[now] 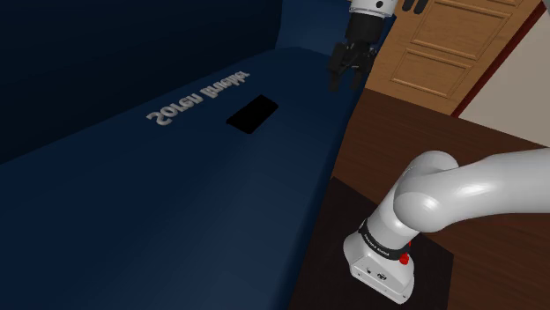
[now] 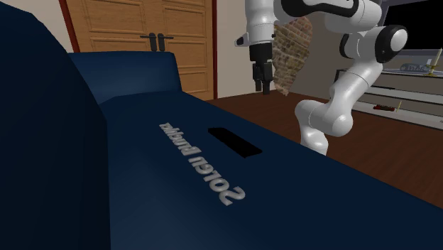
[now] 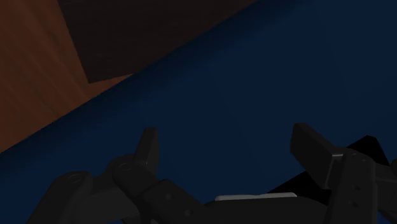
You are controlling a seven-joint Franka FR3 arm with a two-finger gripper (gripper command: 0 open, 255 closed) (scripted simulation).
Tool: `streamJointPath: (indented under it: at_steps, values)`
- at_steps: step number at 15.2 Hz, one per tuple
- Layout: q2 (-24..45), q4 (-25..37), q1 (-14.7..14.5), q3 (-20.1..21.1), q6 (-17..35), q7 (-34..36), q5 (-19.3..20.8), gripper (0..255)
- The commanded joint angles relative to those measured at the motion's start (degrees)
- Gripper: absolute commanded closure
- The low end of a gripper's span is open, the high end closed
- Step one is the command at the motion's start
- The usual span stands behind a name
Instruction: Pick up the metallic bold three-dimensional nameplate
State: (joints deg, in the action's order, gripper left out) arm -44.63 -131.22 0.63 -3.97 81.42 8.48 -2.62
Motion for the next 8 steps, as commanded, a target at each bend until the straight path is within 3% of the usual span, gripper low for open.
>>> streamJointPath:
  at_steps: [1, 8]
  values:
    - [0.0, 0.0, 0.0, 0.0, 0.0, 0.0, 0.0, 0]
    - [8.78, 2.52, -0.55, 7.11, 9.69, 10.55, -4.26, 0]
